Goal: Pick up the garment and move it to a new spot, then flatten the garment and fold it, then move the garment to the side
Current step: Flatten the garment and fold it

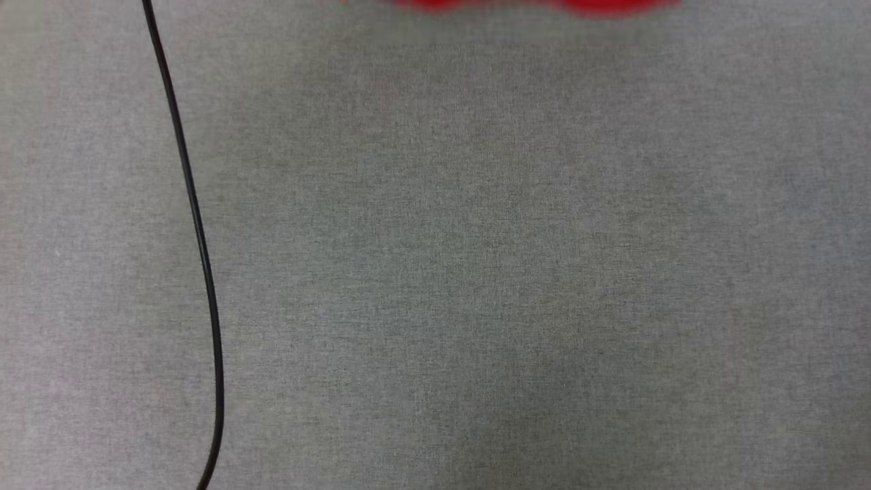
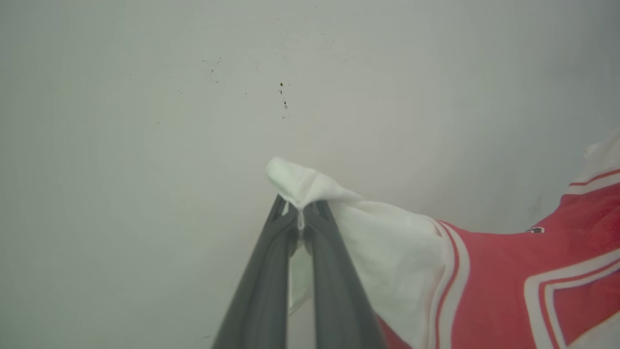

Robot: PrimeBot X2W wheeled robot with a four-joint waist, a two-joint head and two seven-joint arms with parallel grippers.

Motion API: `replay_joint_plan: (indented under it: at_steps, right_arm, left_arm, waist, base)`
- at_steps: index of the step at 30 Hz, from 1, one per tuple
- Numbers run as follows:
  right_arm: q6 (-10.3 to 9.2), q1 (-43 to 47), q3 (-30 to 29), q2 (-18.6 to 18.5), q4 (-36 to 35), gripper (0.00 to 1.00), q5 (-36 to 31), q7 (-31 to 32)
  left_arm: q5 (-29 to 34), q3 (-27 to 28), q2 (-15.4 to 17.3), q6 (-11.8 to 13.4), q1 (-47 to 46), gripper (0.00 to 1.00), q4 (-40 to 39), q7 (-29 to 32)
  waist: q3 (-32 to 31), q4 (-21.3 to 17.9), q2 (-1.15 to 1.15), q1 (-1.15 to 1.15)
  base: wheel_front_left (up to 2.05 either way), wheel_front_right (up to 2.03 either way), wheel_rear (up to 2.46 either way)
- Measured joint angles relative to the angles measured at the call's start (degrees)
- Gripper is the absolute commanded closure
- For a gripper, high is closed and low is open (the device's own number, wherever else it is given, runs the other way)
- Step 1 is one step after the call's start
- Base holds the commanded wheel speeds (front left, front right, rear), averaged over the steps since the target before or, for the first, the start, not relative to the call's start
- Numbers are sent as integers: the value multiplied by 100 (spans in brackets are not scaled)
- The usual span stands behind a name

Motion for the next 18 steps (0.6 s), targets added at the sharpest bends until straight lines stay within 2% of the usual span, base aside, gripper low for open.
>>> replay_joint_plan:
  at_steps: [4, 10, 18]
  right_arm:
    - [0, -431, 259, 172, 527, 100, -85, -347]
    - [0, -517, 635, 316, 1089, 100, -3, -659]
    - [0, 185, 868, 604, 1836, 100, 454, -1384]
  left_arm:
    - [49, -77, -47, -86, -275, 100, 492, -229]
    - [-34, -168, -115, -138, -209, 100, 914, -524]
    - [-312, -286, -56, -177, 722, 100, 1195, -1150]
  waist:
    - [105, 1, 0, 0]
    - [187, 47, 0, 0]
    - [74, 24, 0, -1]
  base:
    - [0, 0, 0]
    - [0, 0, 0]
    - [0, 0, 0]
